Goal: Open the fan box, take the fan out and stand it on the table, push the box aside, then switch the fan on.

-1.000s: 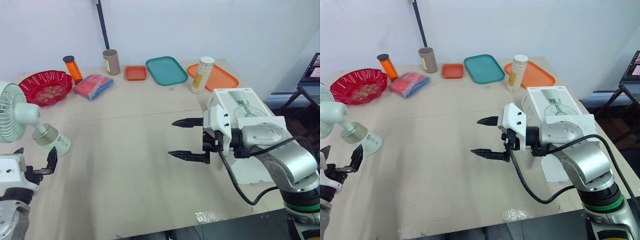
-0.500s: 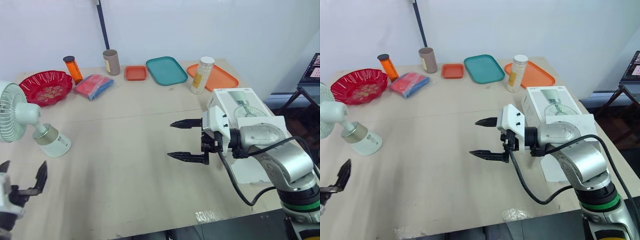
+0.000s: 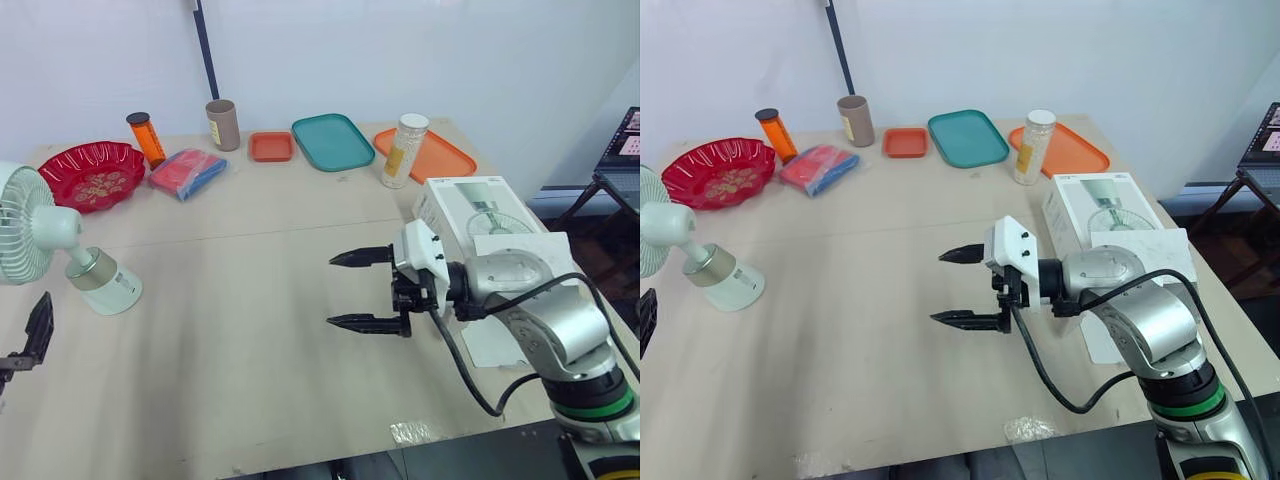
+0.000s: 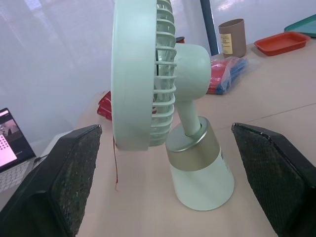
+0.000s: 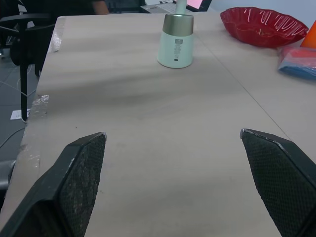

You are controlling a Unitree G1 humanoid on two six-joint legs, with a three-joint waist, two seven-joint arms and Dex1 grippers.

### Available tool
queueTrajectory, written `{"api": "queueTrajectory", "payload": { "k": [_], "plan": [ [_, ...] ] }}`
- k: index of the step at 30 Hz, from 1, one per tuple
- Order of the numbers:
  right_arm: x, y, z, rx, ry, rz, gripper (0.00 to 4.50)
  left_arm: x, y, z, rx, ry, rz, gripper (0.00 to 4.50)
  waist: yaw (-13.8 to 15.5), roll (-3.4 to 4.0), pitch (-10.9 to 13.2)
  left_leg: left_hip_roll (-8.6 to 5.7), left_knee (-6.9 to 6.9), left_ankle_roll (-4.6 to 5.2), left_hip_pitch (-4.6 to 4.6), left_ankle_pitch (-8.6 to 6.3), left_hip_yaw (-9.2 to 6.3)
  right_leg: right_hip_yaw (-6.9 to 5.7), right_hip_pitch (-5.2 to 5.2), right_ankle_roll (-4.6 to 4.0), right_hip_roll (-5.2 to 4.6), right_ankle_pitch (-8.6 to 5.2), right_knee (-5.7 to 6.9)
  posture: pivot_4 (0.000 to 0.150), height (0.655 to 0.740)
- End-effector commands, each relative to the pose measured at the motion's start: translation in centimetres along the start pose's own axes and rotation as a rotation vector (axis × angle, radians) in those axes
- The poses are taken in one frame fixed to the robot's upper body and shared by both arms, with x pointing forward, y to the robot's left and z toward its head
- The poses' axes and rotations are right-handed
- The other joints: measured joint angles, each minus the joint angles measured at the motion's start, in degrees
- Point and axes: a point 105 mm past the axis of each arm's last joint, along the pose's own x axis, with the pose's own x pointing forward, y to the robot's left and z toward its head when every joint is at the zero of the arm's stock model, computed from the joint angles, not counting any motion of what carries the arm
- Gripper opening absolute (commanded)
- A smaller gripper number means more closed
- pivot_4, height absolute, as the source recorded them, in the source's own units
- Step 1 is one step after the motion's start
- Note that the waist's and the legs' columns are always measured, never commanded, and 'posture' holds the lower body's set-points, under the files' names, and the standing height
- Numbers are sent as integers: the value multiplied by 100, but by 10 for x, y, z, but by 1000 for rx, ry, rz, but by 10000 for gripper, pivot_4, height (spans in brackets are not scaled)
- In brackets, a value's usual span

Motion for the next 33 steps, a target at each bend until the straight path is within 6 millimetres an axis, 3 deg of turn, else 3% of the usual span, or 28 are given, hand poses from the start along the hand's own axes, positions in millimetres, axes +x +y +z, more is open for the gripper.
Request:
{"api": "queueTrajectory", "payload": {
  "k": [1,11,20,29,33],
  "plan": [
    [1,-3,20,57,-58,3,44562,2,12,12,42,-35,28,45000,-11,0,0,1,0,0,0,0,0,0,0,0,0,0,0,1500,7400],
    [4,0,21,38,-56,-8,44562,15,21,12,54,-52,33,45000,-9,0,0,0,-1,-1,-4,-1,-2,-3,-3,-1,-4,0,0,1500,7400],
    [5,-3,21,30,-59,-34,44562,45,11,4,42,-51,-38,45000,-9,0,0,1,-2,-2,-5,0,-3,-6,-5,-1,-3,1,0,1500,7400],
    [3,-1,20,28,-57,-60,44562,59,7,2,35,-64,-38,45000,-9,-1,0,1,-2,-2,-6,0,-3,-6,-8,-3,-4,3,1,1500,7400],
    [3,-1,19,28,-55,-63,45000,58,7,1,37,-64,-29,34157,-8,0,0,2,-3,-2,-7,0,-2,-7,-11,-4,-5,4,2,1500,7400]
  ]
}}
